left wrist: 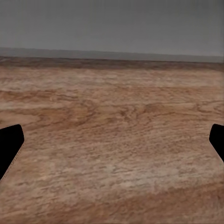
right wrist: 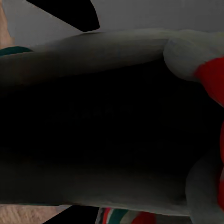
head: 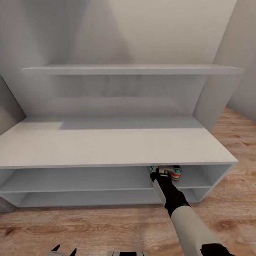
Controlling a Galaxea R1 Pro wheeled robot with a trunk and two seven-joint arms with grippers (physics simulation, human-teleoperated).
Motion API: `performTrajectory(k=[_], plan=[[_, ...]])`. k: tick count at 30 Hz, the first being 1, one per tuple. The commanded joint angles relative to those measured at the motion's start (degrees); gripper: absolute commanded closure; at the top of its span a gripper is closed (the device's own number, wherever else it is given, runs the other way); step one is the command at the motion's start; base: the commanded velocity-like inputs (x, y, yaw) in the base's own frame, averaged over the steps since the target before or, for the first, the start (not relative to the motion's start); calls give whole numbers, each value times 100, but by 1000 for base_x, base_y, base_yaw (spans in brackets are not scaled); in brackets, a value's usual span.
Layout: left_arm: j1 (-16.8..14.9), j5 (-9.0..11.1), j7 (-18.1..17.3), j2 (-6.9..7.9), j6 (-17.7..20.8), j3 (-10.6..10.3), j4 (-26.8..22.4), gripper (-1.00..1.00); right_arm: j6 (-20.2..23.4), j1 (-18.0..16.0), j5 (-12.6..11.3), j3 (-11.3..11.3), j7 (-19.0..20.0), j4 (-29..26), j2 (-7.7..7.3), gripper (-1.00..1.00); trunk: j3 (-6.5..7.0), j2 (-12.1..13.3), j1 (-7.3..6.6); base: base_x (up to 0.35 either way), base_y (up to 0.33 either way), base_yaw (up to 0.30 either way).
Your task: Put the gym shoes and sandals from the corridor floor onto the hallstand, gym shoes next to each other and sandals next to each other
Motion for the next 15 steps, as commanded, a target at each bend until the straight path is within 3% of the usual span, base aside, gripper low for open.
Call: performTrajectory(k=[1, 15], plan=[[-4, 22, -61, -2, 5, 31, 6, -100, 24, -2, -14, -11, -16, -8, 4, 100, -5, -2, 1, 161, 0, 0], [-4, 22, -64, -1, 5, 31, 6, -100, 24, -2, -12, -11, -16, -8, 4, 100, -5, -2, 1, 23, 0, 0]])
